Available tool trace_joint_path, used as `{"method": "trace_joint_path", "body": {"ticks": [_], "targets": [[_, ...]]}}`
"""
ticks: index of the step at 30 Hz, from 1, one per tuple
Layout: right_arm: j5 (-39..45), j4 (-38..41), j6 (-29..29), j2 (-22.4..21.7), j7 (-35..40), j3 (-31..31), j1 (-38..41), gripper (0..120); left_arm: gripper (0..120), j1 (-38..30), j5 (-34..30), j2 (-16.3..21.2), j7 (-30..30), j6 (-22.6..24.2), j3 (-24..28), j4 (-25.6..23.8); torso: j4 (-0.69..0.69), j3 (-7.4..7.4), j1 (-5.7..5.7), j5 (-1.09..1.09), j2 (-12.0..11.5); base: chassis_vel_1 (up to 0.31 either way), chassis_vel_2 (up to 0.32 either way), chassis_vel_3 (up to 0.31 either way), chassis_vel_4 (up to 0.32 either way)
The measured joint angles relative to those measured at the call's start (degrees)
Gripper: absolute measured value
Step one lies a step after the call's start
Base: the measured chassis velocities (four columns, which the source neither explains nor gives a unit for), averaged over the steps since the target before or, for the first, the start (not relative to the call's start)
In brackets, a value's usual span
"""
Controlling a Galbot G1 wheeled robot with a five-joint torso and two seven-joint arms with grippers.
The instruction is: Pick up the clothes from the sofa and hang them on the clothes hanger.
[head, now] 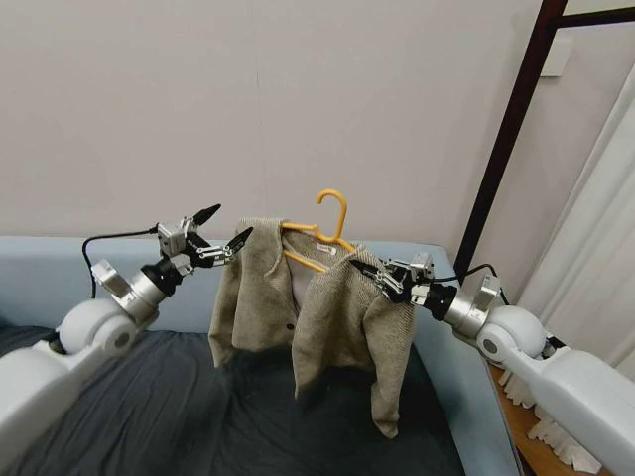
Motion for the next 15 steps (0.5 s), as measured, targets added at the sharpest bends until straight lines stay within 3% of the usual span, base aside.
{"method": "trace_joint_path", "body": {"ticks": [5,13,15], "targets": [[0.02,0.89,-0.47,-0.27,0.5,-0.49,0.35,10,100,2.56,5.32,-3.9,-3.96,1.71,1.44,-1.76,-0.02,0.0,0.0,0.0,0.0,0.0,0.0,0.0,0.0],[0.03,0.44,-0.61,0.14,-1.32,-0.8,0.45,10,100,0.09,10.46,-9.12,-5.16,3.07,6.1,1.3,-0.02,0.01,0.0,0.01,0.0,0.0,0.0,0.0,0.0],[-0.02,0.03,-0.61,0.39,-2.1,-0.75,0.44,10,93,-0.56,11.39,-10.4,-5.55,3.02,7.06,2.29,-0.02,0.01,0.01,0.0,0.0,0.0,0.0,0.0,0.0]]}}
